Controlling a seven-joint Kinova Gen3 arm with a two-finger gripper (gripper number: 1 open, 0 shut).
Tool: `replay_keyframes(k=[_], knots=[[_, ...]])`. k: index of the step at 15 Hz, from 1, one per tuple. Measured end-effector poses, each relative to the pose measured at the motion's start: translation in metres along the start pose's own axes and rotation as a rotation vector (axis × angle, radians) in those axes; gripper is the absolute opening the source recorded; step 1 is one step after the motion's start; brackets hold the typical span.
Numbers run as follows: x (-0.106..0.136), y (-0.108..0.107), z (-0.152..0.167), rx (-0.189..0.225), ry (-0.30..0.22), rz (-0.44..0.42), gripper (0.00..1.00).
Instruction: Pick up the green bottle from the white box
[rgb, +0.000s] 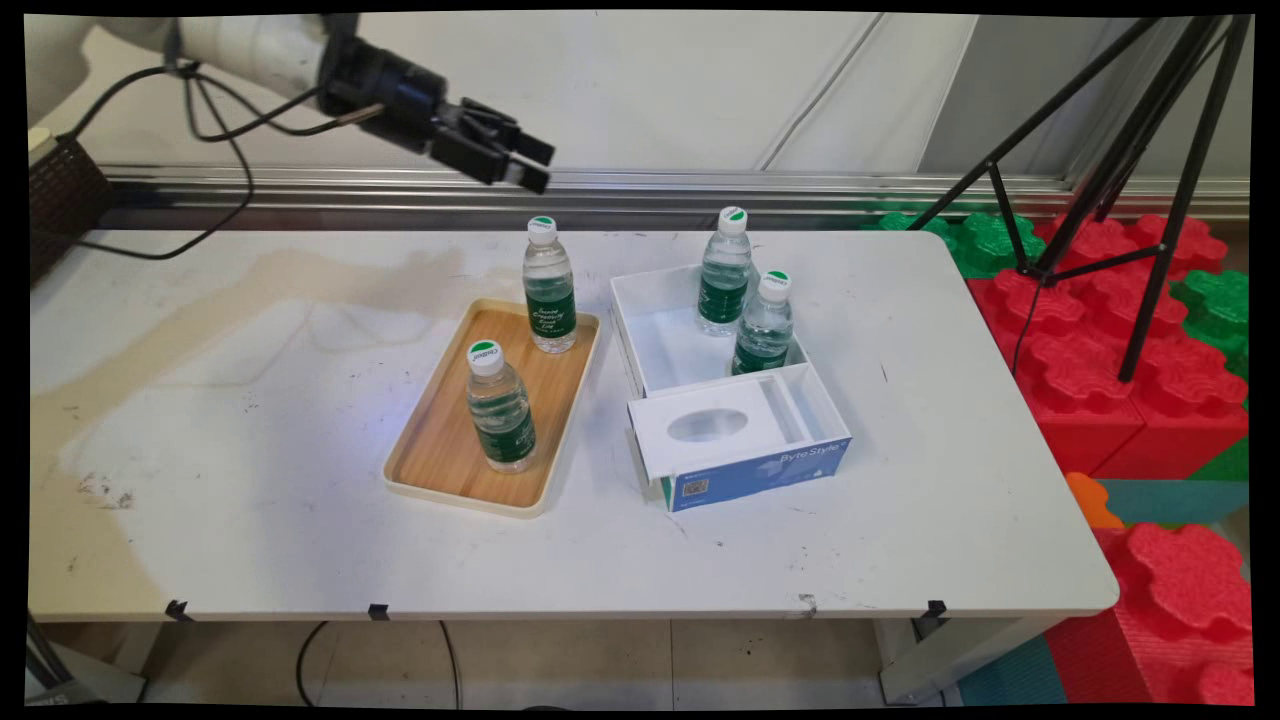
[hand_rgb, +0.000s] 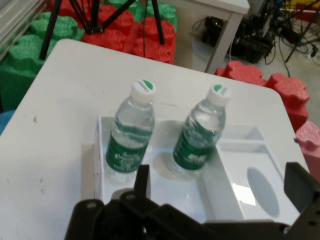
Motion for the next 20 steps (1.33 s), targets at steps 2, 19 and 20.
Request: replay_keyframes(k=[2,19,20], knots=[[0.009,-0.006,0.018,0.006,-0.011,-0.015,1.0],[0.019,-0.046,0.139,0.003,-0.126,-0.061,1.0],[0.019,-0.049,0.145,0.001,-0.13,-0.061,1.0]])
